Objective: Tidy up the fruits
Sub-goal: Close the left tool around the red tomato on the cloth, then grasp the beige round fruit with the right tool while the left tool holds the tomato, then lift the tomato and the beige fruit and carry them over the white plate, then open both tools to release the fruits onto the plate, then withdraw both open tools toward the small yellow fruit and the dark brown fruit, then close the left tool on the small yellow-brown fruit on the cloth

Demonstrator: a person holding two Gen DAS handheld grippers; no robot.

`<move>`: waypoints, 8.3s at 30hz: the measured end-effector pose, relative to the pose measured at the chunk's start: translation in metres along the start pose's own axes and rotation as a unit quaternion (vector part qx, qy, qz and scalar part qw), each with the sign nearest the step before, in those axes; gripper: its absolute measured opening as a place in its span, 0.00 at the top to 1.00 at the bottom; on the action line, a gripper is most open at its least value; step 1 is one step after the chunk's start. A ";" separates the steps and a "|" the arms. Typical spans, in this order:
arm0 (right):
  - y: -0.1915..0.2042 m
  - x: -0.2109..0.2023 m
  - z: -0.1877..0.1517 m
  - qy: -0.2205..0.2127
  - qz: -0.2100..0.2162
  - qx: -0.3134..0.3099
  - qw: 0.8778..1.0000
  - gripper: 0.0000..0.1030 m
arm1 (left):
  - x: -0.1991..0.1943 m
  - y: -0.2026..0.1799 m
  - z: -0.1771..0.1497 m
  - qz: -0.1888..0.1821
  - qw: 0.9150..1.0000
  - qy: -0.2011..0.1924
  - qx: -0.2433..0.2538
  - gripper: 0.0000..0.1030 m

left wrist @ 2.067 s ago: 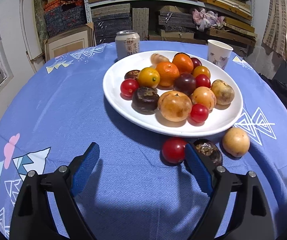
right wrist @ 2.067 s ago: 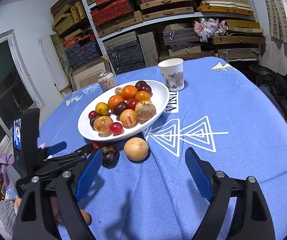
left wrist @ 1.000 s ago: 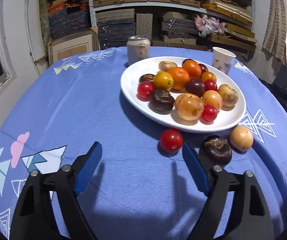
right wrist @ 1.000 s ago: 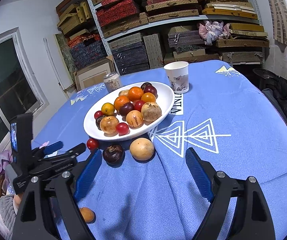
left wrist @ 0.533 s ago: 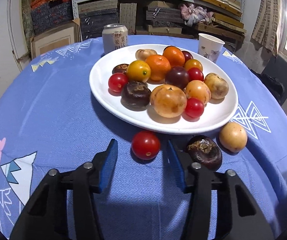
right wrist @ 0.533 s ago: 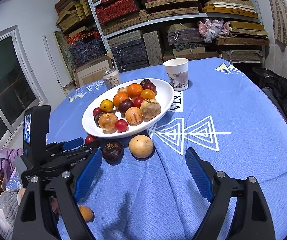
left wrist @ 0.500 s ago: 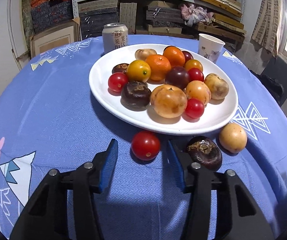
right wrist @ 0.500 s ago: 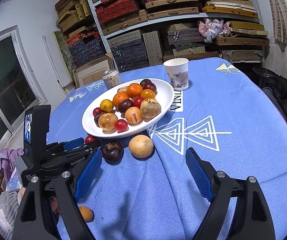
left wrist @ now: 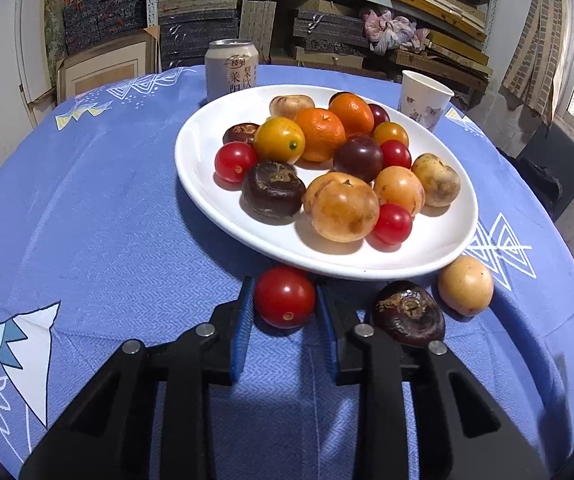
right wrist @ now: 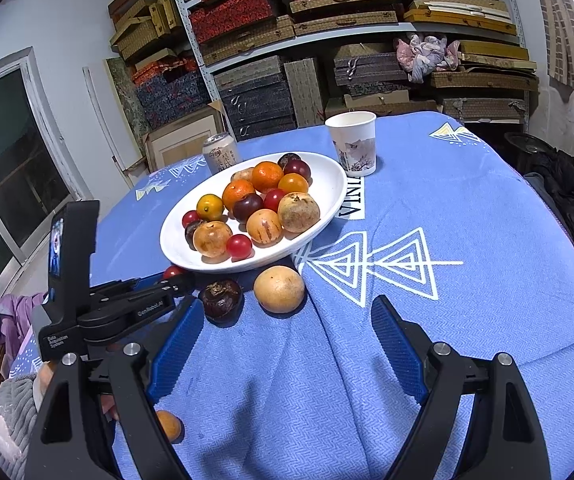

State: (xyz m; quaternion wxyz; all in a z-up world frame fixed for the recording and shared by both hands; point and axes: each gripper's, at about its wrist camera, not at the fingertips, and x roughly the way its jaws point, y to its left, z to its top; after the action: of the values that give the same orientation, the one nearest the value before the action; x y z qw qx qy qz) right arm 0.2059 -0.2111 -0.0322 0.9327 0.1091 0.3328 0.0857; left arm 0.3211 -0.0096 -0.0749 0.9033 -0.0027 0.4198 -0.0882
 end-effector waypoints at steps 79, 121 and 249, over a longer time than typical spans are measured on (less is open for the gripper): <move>0.026 0.024 -0.023 0.060 -0.004 -0.060 0.996 0.57 | -0.056 0.017 -0.050 0.045 0.999 -0.028 0.005 0.72; 0.039 -0.022 0.091 -0.052 0.016 -0.063 0.996 0.57 | -0.102 0.024 0.078 0.018 0.994 -0.106 -0.026 0.72; -0.032 -0.018 -0.003 -0.016 0.012 0.080 0.997 0.17 | -0.096 -0.072 -0.115 -0.051 0.995 0.027 0.083 0.69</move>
State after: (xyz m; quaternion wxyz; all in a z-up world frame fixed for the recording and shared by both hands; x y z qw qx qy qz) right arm 0.1930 -0.2451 -0.0322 0.9251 0.1888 0.3223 0.0678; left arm 0.1616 -0.0566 -0.0712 0.8829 0.0537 0.4349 -0.1688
